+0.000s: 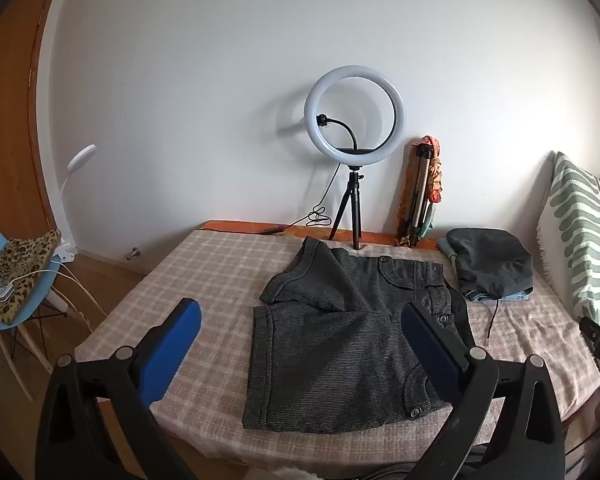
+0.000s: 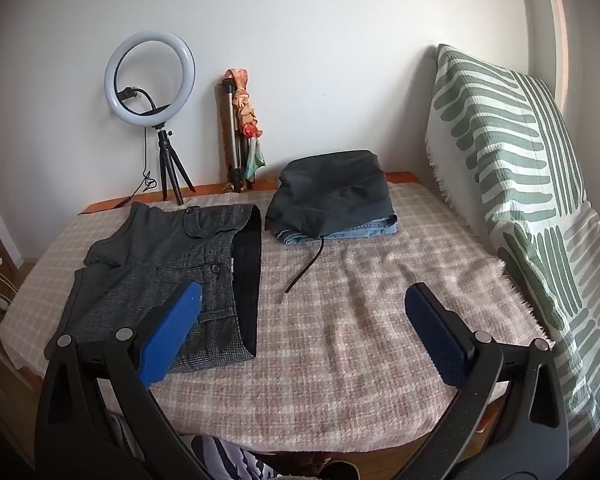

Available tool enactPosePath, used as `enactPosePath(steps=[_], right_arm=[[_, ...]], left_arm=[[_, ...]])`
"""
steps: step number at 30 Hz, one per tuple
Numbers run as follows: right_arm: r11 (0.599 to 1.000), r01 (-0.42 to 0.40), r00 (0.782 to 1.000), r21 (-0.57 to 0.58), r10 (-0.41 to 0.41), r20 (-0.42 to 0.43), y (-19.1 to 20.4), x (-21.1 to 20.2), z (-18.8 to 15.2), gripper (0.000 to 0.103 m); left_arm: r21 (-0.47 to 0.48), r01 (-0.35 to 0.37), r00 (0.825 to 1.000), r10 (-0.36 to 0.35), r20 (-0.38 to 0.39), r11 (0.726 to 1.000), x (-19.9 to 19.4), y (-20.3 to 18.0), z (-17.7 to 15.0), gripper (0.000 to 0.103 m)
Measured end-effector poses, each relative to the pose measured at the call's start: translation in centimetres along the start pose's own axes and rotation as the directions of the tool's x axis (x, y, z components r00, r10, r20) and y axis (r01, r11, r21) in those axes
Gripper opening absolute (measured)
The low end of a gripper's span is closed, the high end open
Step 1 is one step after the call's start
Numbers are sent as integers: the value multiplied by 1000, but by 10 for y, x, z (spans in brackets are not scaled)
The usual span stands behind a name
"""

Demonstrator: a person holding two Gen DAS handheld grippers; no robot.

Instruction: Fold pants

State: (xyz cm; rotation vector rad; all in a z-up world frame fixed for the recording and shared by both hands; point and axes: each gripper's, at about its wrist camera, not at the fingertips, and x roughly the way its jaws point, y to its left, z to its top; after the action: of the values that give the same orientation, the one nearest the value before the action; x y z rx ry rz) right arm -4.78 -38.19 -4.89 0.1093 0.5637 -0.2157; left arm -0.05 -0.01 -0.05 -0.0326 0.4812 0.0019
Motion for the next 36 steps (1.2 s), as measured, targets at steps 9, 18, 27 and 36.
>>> enactPosePath(steps=[9,18,27,36], right_arm=[[1000,4,1000,4,-4,2,-1,-4,2,103],[1000,1,1000,3,-1,-2,-1,0,0,103],[1000,1,1000,3,-1,-3,-1,1,0,103],[1000,3,1000,3,-3,-4,1,2,0,103]], left_arm=[[19,14,1000,-14,-8,1000,0,-9,-4,101],[7,19,1000,-18,-11,1000,2,-4,2,101],[0,15,1000,-15,-14,1000,4,-3,1,101],[1,16,1000,-16,-12,1000,4,-5,-1,101]])
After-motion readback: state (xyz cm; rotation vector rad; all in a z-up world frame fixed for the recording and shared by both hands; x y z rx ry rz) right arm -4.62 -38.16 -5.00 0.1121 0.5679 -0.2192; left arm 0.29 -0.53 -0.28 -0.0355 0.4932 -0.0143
